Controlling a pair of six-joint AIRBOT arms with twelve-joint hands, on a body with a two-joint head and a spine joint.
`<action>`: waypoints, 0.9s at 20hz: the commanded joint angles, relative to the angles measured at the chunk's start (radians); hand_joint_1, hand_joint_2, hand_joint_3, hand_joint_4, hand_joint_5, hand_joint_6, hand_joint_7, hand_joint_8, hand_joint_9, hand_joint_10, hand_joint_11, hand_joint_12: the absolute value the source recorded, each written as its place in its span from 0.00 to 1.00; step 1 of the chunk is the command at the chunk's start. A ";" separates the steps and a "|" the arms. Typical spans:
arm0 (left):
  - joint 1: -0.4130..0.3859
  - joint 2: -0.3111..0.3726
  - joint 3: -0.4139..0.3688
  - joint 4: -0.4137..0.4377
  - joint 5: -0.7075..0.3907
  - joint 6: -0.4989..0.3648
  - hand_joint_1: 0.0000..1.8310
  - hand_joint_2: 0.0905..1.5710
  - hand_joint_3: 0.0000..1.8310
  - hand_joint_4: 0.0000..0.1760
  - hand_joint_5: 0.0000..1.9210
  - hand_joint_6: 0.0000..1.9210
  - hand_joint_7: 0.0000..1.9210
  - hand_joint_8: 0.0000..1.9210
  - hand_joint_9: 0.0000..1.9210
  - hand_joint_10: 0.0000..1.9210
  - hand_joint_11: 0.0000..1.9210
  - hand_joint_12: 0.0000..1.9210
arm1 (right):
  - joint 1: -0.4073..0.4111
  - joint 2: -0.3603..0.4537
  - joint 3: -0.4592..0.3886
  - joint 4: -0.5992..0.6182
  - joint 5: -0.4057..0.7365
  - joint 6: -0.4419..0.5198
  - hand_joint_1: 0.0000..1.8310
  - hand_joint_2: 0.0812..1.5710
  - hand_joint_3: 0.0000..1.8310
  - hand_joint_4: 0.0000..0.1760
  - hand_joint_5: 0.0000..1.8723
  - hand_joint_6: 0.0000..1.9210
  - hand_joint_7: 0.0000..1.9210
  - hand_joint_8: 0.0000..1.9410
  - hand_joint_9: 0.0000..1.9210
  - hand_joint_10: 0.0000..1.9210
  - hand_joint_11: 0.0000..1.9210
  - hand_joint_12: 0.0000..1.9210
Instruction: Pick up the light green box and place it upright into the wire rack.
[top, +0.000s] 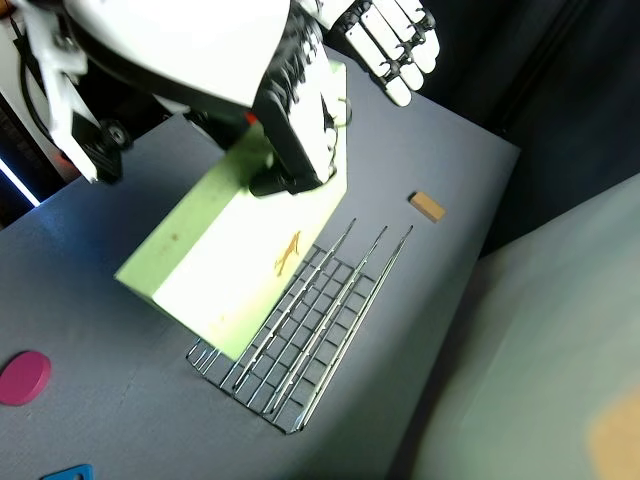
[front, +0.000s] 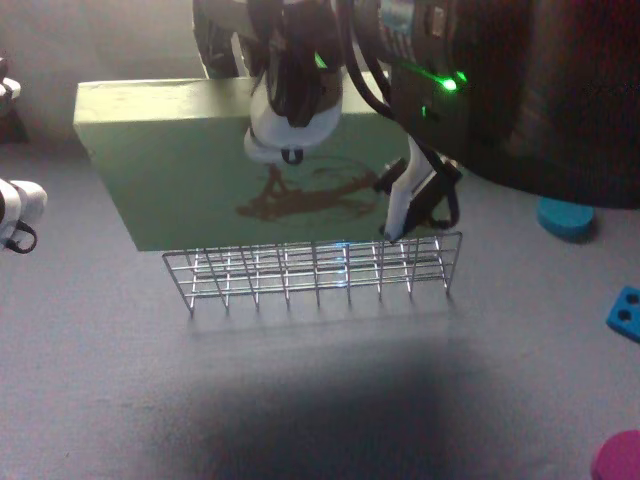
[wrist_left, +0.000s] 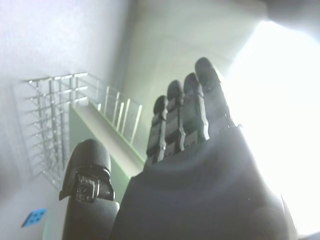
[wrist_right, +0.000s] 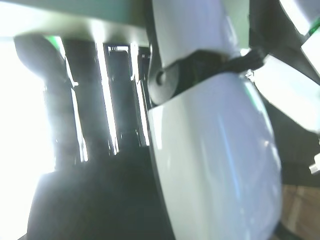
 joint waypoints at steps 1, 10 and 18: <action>-0.008 0.002 0.003 0.096 -0.004 0.004 0.02 0.90 0.00 0.00 0.05 0.00 0.06 0.00 0.02 0.00 0.00 0.17 | 0.007 -0.008 0.009 -0.090 0.019 0.005 0.69 0.66 0.00 0.00 0.50 0.53 0.65 0.33 0.56 0.53 0.42 0.85; -0.009 -0.005 0.025 0.096 -0.022 0.011 0.03 0.90 0.00 0.00 0.05 0.00 0.06 0.00 0.02 0.00 0.00 0.16 | -0.034 -0.050 0.073 -0.091 0.004 -0.002 0.69 0.66 0.00 0.00 0.50 0.53 0.65 0.34 0.56 0.53 0.42 0.85; 0.005 -0.069 0.053 0.096 -0.022 0.020 0.03 0.90 0.00 0.00 0.05 0.00 0.05 0.00 0.02 0.00 0.00 0.16 | -0.101 -0.094 0.136 -0.094 0.047 0.004 0.69 0.66 0.00 0.00 0.51 0.53 0.64 0.34 0.55 0.53 0.41 0.85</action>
